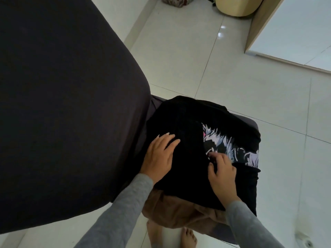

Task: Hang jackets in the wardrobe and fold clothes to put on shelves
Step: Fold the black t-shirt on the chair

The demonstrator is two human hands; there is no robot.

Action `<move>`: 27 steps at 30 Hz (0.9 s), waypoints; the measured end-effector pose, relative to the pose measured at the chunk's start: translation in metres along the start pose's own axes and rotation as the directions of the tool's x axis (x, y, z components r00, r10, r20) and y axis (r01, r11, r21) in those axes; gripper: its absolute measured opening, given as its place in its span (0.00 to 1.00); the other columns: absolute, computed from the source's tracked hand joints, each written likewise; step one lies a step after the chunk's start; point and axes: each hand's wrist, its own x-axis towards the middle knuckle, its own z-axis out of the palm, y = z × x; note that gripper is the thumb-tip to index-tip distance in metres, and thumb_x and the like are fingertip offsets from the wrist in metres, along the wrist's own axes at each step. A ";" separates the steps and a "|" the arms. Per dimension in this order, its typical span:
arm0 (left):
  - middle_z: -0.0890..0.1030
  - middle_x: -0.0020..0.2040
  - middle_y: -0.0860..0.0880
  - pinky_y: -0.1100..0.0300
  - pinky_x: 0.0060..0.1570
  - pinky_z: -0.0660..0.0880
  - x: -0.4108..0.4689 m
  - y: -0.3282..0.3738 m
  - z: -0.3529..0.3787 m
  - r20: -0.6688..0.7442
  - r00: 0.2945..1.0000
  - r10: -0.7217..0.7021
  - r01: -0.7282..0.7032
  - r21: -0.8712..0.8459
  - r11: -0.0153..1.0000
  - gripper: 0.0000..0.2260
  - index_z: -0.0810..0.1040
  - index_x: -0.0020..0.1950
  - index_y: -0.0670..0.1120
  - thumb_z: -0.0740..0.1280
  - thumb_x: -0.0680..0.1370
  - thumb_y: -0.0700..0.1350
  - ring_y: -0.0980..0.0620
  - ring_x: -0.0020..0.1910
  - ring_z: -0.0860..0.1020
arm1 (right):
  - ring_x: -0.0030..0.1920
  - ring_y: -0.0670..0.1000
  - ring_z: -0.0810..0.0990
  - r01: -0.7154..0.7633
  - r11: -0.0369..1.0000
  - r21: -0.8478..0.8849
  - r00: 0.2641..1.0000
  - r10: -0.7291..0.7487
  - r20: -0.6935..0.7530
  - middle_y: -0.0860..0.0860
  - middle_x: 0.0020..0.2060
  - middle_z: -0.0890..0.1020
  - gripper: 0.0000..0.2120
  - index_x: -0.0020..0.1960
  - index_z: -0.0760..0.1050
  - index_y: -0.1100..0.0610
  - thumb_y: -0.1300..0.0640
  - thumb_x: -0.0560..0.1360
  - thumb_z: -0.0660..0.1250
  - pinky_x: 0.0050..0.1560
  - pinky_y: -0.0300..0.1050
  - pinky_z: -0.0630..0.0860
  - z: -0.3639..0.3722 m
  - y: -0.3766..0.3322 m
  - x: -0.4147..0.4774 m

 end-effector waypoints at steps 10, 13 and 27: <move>0.72 0.69 0.53 0.44 0.72 0.48 0.032 0.040 0.025 0.433 0.837 0.334 -0.425 0.131 0.896 0.23 0.71 0.69 0.51 0.52 0.75 0.49 0.53 0.73 0.63 | 0.61 0.53 0.69 -0.142 0.967 -0.212 0.990 0.142 -0.015 0.50 0.59 0.73 0.19 0.59 0.73 0.53 0.63 0.70 0.59 0.58 0.52 0.63 -0.054 0.074 -0.011; 0.74 0.64 0.52 0.44 0.73 0.39 0.048 0.049 0.027 0.468 0.814 0.343 -0.420 0.068 0.905 0.21 0.72 0.68 0.49 0.57 0.76 0.49 0.52 0.71 0.64 | 0.58 0.57 0.72 -0.118 0.983 -0.140 0.993 0.118 -0.006 0.52 0.61 0.74 0.19 0.61 0.73 0.57 0.66 0.71 0.63 0.53 0.52 0.71 -0.056 0.085 -0.008; 0.78 0.49 0.55 0.48 0.65 0.60 0.087 0.042 0.032 0.503 0.791 0.349 -0.489 0.175 0.855 0.19 0.75 0.53 0.51 0.52 0.77 0.61 0.54 0.53 0.75 | 0.50 0.61 0.74 -0.409 0.912 0.032 0.901 0.409 -0.148 0.56 0.50 0.72 0.06 0.51 0.74 0.62 0.65 0.76 0.59 0.47 0.52 0.72 -0.067 0.107 0.012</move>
